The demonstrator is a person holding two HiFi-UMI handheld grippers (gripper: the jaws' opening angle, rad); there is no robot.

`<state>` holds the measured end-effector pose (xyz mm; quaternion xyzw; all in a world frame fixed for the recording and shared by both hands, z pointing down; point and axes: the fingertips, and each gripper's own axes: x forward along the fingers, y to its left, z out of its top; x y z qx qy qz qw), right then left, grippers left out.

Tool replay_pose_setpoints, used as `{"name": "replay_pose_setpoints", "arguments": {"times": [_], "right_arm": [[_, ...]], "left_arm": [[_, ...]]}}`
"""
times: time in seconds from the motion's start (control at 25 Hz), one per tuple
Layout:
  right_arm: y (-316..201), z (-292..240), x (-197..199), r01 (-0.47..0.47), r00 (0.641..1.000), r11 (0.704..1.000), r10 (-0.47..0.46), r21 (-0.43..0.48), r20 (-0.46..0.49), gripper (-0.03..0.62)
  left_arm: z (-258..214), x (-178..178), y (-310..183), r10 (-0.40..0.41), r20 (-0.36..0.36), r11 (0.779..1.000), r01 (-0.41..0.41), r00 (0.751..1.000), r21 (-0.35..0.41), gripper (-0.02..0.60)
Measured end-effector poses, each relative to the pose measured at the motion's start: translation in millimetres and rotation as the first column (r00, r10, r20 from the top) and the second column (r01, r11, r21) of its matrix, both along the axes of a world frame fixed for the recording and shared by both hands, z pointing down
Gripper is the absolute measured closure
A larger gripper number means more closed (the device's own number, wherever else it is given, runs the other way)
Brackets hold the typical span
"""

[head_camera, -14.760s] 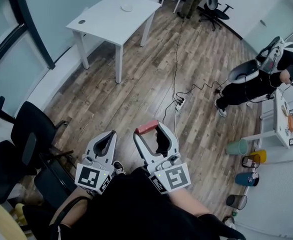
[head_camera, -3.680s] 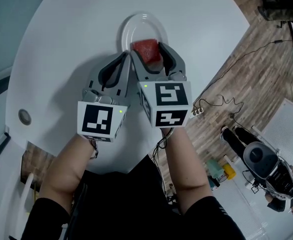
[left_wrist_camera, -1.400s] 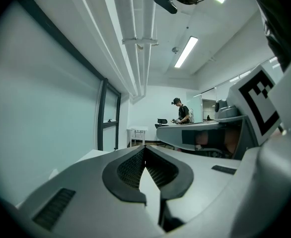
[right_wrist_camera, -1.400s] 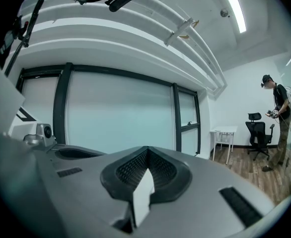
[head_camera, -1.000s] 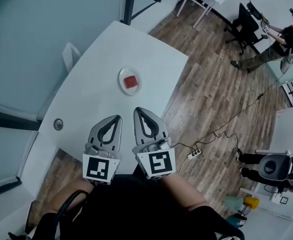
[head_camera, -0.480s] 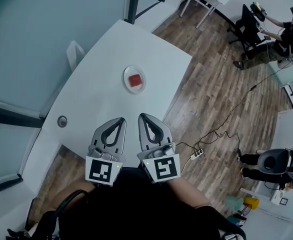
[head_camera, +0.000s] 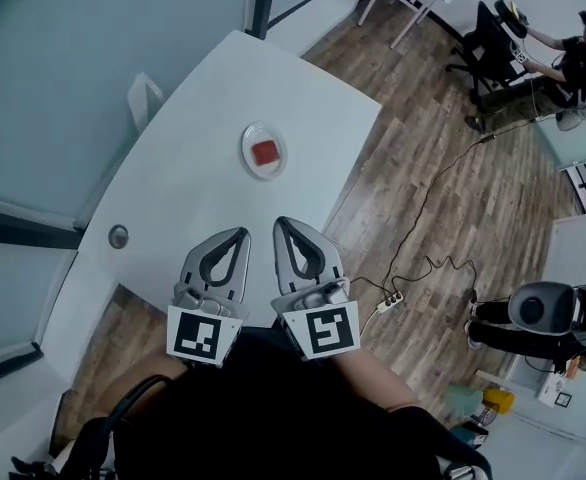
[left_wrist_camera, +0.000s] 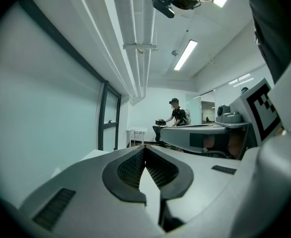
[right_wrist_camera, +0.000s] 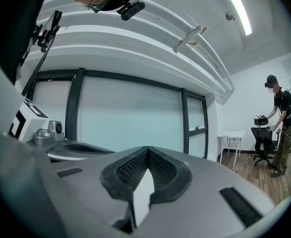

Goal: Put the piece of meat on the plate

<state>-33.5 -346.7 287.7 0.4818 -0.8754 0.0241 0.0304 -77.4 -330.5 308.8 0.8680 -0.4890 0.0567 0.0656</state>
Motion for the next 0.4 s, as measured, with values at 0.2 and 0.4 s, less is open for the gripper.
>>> {"name": "replay_pose_setpoints", "arguments": {"times": [0.2, 0.4], "right_arm": [[-0.6, 2.2, 3.3, 0.0, 1.0, 1.0, 0.0, 0.0, -0.002, 0.591], [-1.0, -0.6, 6.1, -0.004, 1.0, 1.0, 0.004, 0.0, 0.0, 0.591]], "left_arm": [[0.1, 0.6, -1.9, -0.007, -0.001, 1.0, 0.007, 1.0, 0.002, 0.578], [-5.4, 5.9, -0.6, 0.008, 0.007, 1.0, -0.008, 1.0, 0.011, 0.578]]}}
